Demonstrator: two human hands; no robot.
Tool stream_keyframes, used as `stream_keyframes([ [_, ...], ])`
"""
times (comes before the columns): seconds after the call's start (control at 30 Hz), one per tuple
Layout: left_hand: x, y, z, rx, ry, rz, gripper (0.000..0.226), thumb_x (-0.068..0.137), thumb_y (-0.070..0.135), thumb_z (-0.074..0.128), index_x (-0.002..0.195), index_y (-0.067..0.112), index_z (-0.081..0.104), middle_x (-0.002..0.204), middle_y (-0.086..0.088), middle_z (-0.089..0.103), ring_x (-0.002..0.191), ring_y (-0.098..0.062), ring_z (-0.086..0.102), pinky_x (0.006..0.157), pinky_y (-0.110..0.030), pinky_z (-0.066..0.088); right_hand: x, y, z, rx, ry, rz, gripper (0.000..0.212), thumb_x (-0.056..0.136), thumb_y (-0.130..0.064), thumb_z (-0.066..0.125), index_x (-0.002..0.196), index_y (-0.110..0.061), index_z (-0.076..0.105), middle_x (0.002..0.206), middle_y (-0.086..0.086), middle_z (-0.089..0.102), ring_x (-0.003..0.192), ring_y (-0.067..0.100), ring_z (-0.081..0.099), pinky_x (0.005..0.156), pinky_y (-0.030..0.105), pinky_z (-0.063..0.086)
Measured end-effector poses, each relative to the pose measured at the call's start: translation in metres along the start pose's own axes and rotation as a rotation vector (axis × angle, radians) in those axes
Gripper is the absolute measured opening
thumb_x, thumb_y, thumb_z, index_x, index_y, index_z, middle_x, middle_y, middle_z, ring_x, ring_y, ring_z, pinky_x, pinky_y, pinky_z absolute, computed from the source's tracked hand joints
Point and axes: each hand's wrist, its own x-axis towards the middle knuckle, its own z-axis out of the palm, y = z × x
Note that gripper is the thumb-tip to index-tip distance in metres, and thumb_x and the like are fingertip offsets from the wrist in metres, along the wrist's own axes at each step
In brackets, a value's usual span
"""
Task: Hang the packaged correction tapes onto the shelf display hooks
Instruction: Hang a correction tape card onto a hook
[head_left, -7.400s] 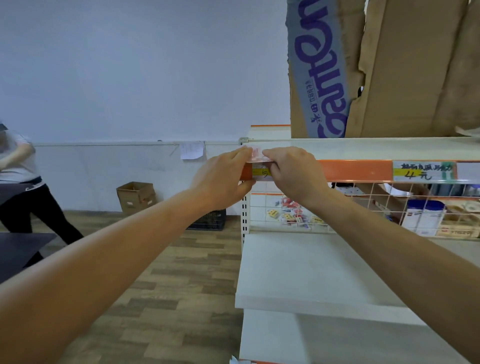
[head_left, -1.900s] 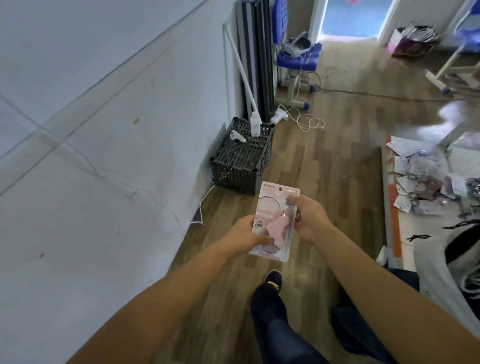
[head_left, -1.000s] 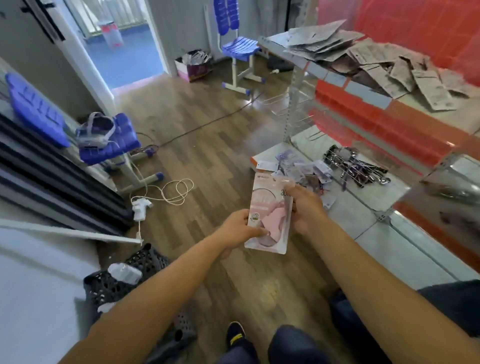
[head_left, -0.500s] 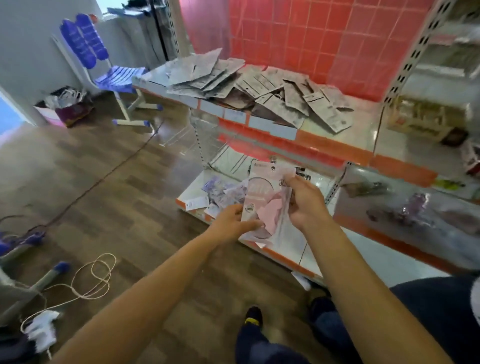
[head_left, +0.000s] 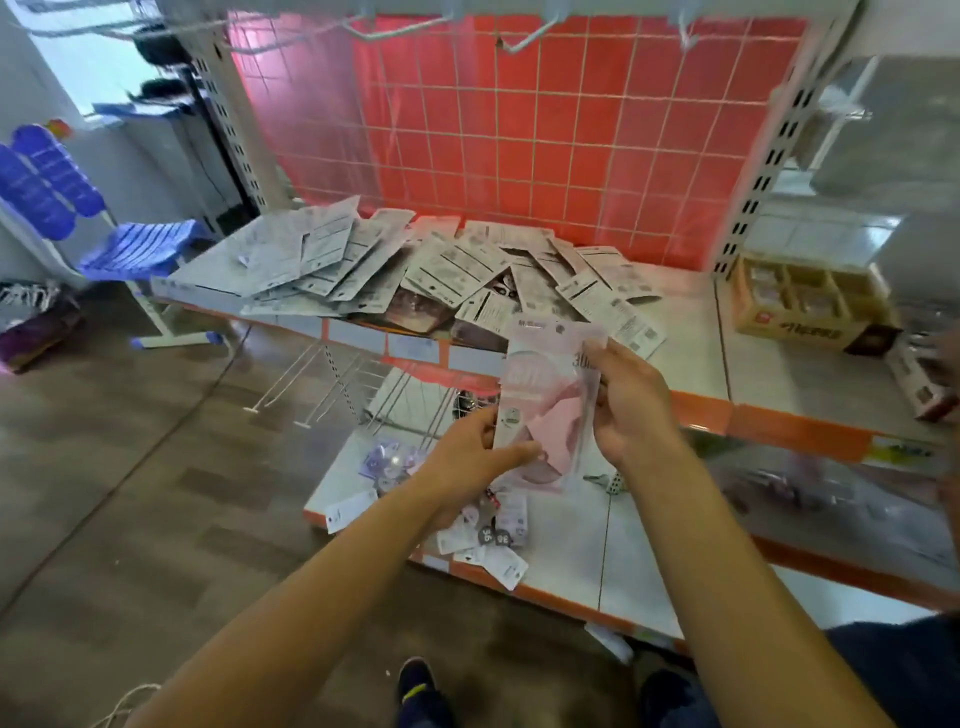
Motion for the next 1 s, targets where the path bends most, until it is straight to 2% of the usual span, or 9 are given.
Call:
stream_keyframes([
  [0.07, 0.02, 0.01, -0.007, 0.016, -0.035, 0.048, 0.025, 0.085, 0.014, 0.071, 0.104, 0.028, 0.061, 0.106, -0.001, 0.073, 0.101, -0.018, 0.068, 0.097, -0.044, 0.051, 0.011, -0.01, 0.008, -0.016, 0.04, -0.055, 0.012, 0.094, -0.005, 0.054, 0.089, -0.008, 0.065, 0.07, 0.005, 0.066, 0.051, 0.016, 0.059, 0.043, 0.021, 0.048],
  [0.2, 0.059, 0.041, -0.022, 0.053, -0.116, 0.147, 0.026, 0.087, 0.012, 0.069, 0.106, 0.027, 0.059, 0.106, -0.001, 0.072, 0.099, -0.016, 0.068, 0.096, -0.044, 0.052, 0.03, -0.032, 0.026, -0.014, 0.07, -0.202, 0.008, 0.092, -0.013, 0.06, 0.096, -0.008, 0.065, 0.075, 0.011, 0.066, 0.056, 0.028, 0.057, 0.04, 0.025, 0.045],
  [0.3, 0.087, 0.064, -0.031, 0.106, -0.174, 0.259, 0.027, 0.087, 0.015, 0.069, 0.106, 0.03, 0.059, 0.105, -0.001, 0.072, 0.099, -0.017, 0.068, 0.094, -0.046, 0.052, 0.042, -0.051, 0.042, -0.024, 0.115, -0.343, 0.005, 0.09, -0.015, 0.063, 0.089, -0.012, 0.066, 0.07, 0.004, 0.069, 0.057, 0.021, 0.062, 0.051, 0.031, 0.055],
  [0.43, 0.11, 0.093, -0.035, 0.161, -0.214, 0.431, 0.04, 0.079, 0.038, 0.069, 0.116, 0.034, 0.057, 0.11, 0.002, 0.069, 0.105, -0.019, 0.066, 0.094, -0.05, 0.051, 0.05, -0.075, 0.056, 0.033, 0.166, -0.499, 0.005, 0.091, -0.016, 0.062, 0.088, -0.015, 0.065, 0.079, 0.001, 0.07, 0.069, 0.019, 0.065, 0.06, 0.034, 0.057],
  [0.57, 0.12, 0.119, -0.027, 0.229, -0.223, 0.623, 0.041, 0.083, 0.038, 0.065, 0.122, 0.029, 0.056, 0.111, 0.008, 0.067, 0.102, -0.011, 0.065, 0.089, -0.039, 0.054, 0.047, -0.099, 0.059, 0.058, 0.171, -0.645, 0.006, 0.09, -0.016, 0.061, 0.086, -0.016, 0.065, 0.081, 0.001, 0.069, 0.073, 0.017, 0.066, 0.066, 0.036, 0.057],
  [0.67, 0.123, 0.139, -0.017, 0.281, -0.19, 0.725, 0.041, 0.083, 0.039, 0.063, 0.121, 0.027, 0.055, 0.106, 0.011, 0.067, 0.096, -0.006, 0.064, 0.082, -0.033, 0.054, 0.046, -0.12, 0.057, 0.089, 0.143, -0.701, 0.006, 0.091, -0.012, 0.059, 0.089, -0.013, 0.065, 0.081, 0.002, 0.07, 0.067, 0.014, 0.065, 0.06, 0.03, 0.055],
  [0.73, 0.125, 0.149, -0.01, 0.27, -0.178, 0.767, 0.039, 0.085, 0.039, 0.062, 0.12, 0.025, 0.055, 0.104, 0.011, 0.067, 0.093, -0.007, 0.064, 0.079, -0.035, 0.054, 0.046, -0.133, 0.055, 0.075, 0.125, -0.735, 0.008, 0.092, -0.011, 0.058, 0.09, -0.014, 0.065, 0.079, -0.001, 0.071, 0.069, 0.013, 0.066, 0.059, 0.028, 0.055],
  [0.87, 0.131, 0.161, -0.002, 0.245, -0.156, 0.822, 0.036, 0.084, 0.04, 0.064, 0.117, 0.032, 0.052, 0.1, 0.012, 0.066, 0.09, -0.008, 0.063, 0.077, -0.034, 0.054, 0.053, -0.147, 0.052, 0.054, 0.112, -0.795, 0.008, 0.092, -0.012, 0.057, 0.095, -0.014, 0.065, 0.083, -0.001, 0.072, 0.081, 0.018, 0.068, 0.074, 0.038, 0.058],
  [1.0, 0.141, 0.16, -0.001, 0.201, -0.143, 0.797, 0.029, 0.081, 0.045, 0.065, 0.107, 0.038, 0.054, 0.092, 0.008, 0.067, 0.083, -0.017, 0.065, 0.072, -0.045, 0.055, 0.061, -0.148, 0.054, 0.013, 0.099, -0.816, 0.009, 0.091, -0.013, 0.059, 0.096, -0.012, 0.066, 0.086, 0.002, 0.072, 0.083, 0.021, 0.068, 0.074, 0.039, 0.057],
])
